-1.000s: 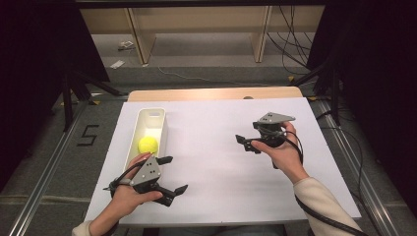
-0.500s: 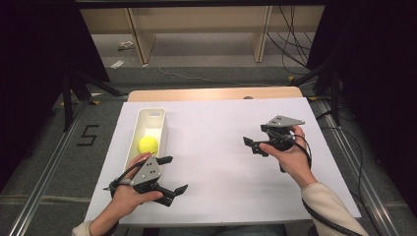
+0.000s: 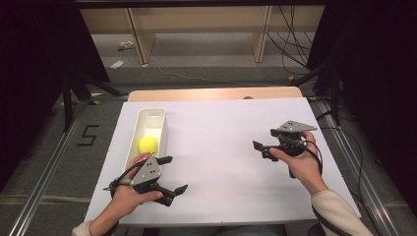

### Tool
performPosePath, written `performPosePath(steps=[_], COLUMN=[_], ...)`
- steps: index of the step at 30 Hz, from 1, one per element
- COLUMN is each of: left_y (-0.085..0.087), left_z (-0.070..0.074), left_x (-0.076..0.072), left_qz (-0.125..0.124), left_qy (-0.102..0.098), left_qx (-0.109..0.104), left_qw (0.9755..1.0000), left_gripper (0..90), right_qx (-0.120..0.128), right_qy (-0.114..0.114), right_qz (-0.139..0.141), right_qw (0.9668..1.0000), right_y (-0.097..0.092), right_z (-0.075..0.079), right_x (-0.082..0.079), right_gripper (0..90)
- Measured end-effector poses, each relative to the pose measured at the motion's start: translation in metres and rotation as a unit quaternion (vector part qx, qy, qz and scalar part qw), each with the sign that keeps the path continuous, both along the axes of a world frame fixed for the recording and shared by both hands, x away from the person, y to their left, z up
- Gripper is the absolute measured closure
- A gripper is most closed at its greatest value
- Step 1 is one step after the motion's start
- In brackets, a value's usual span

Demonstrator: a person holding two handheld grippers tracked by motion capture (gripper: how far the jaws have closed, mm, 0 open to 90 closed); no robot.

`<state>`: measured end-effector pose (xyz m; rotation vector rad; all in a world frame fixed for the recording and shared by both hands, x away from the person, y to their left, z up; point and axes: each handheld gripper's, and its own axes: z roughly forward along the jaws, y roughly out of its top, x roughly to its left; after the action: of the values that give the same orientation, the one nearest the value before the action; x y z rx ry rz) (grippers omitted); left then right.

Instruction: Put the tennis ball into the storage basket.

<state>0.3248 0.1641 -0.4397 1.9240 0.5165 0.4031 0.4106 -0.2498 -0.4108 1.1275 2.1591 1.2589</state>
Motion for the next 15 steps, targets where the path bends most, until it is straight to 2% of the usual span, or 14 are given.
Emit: performPosePath(steps=[15], left_y=[0.001], left_z=[0.000], left_x=[0.000], left_qz=[0.002], left_qy=[0.002], left_qx=[0.000], left_qw=[1.0000], left_gripper=[0.2], right_qx=[0.004], right_qy=[0.002], right_qz=[-0.015], right_qw=[0.9999], right_y=[-0.020], right_z=[-0.004], right_x=[-0.013], right_gripper=[16.7])
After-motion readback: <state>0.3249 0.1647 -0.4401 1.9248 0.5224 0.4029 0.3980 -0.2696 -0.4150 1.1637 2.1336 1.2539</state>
